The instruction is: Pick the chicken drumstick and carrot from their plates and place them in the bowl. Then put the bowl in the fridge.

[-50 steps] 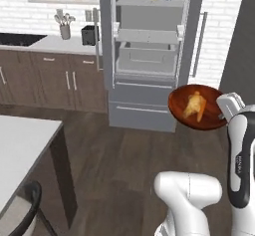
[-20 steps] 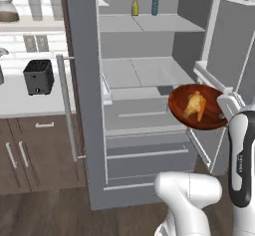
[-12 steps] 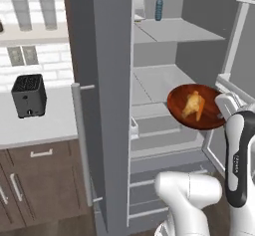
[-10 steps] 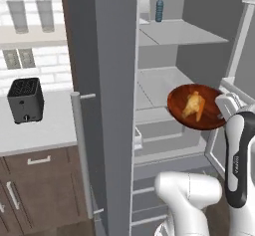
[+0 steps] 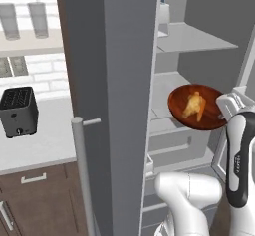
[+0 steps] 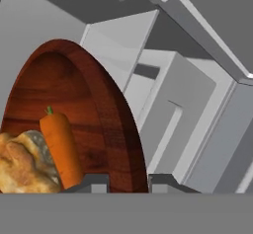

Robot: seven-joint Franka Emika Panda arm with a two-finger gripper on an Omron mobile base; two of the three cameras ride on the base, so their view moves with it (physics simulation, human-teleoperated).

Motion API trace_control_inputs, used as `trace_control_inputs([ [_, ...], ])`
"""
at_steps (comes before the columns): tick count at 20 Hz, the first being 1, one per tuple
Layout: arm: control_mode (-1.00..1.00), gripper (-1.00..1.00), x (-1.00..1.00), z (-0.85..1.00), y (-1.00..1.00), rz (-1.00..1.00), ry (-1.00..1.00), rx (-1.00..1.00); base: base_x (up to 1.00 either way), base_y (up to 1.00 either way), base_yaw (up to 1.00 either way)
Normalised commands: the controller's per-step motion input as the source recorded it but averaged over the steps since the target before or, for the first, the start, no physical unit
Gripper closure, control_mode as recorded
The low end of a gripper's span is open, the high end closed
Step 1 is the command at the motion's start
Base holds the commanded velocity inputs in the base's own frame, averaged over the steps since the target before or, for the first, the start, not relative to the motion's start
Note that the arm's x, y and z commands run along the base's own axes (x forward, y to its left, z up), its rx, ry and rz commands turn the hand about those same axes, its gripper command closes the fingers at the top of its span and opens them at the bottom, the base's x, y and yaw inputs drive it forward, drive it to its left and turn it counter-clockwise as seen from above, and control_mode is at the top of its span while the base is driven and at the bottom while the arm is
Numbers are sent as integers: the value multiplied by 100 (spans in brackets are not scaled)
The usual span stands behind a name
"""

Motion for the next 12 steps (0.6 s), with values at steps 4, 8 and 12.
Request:
trace_control_inputs([
  [4,-100,100,50,0,-5,2,3,0,37,0,0],
  [8,-100,100,100,0,7,1,1,-3,0,0,0],
  [12,-100,100,95,0,31,0,2,0,0,0,0],
])
